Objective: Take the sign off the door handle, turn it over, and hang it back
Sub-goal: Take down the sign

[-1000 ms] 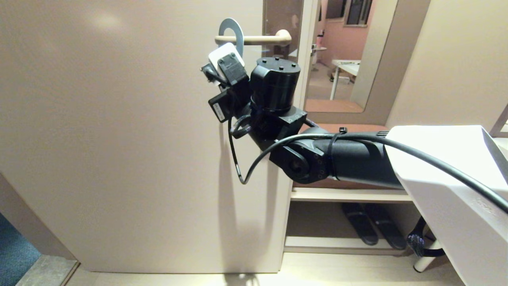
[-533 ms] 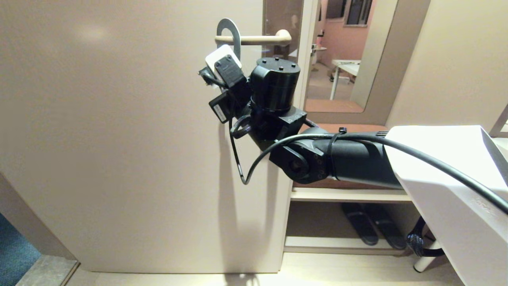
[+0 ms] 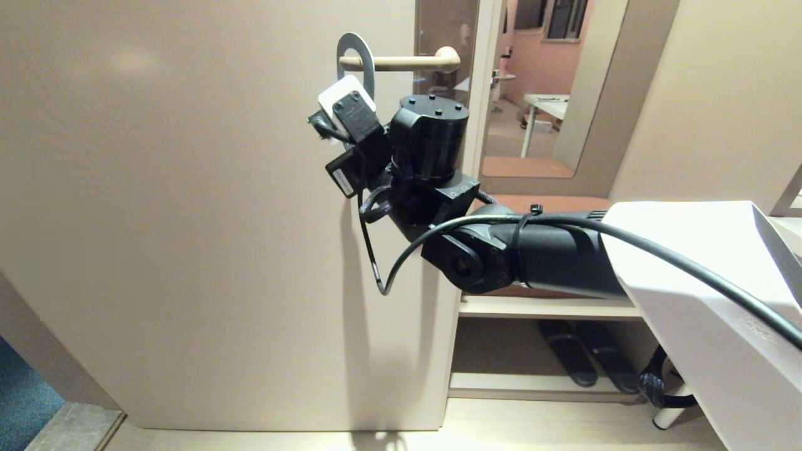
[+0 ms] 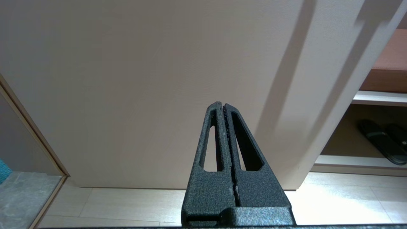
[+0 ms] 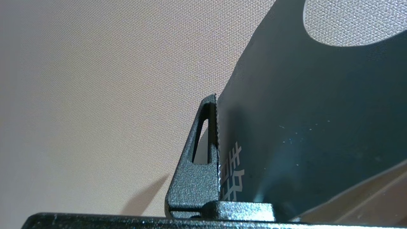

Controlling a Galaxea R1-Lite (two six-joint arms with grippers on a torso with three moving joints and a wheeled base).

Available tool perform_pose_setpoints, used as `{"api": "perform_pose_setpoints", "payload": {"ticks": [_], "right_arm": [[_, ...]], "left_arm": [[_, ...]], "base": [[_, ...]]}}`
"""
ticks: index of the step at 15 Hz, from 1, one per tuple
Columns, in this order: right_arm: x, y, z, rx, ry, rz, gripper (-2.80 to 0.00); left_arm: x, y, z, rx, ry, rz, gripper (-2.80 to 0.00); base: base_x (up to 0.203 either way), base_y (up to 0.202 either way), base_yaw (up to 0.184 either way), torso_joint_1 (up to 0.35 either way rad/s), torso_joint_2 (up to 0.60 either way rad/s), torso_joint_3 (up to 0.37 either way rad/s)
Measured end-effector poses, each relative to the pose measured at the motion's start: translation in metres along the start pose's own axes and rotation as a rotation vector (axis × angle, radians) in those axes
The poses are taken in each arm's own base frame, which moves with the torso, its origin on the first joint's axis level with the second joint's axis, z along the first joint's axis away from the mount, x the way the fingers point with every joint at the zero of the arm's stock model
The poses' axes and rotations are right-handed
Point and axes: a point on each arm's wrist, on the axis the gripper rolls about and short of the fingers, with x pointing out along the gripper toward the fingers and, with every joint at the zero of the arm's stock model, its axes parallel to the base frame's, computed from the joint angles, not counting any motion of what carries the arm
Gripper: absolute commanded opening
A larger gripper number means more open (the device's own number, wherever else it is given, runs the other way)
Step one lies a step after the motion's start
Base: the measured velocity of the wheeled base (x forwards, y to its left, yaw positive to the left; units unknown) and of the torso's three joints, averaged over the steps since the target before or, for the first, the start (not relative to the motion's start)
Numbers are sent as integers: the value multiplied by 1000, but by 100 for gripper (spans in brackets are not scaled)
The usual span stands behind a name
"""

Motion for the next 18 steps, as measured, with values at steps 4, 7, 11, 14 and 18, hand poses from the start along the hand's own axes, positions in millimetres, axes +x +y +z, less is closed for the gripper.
{"api": "perform_pose_setpoints", "payload": {"ticks": [4,7,11,14,18], "right_arm": [[-1,3,1,3,-2,5,-280],[-2,6,4,7,-11,12,-280],[-4,8,10,21,-47,-1,-280],[-4,8,10,21,-48,-1,-280],[-4,9,10,21,-49,0,-280]], "left_arm": [[0,0,0,0,0,0,-280],[0,0,0,0,0,0,-280],[0,0,0,0,0,1,-280],[0,0,0,0,0,0,-280],[0,0,0,0,0,0,-280]], "base": [[0,0,0,0,0,0],[0,0,0,0,0,0],[0,0,0,0,0,0],[0,0,0,0,0,0],[0,0,0,0,0,0]]}}
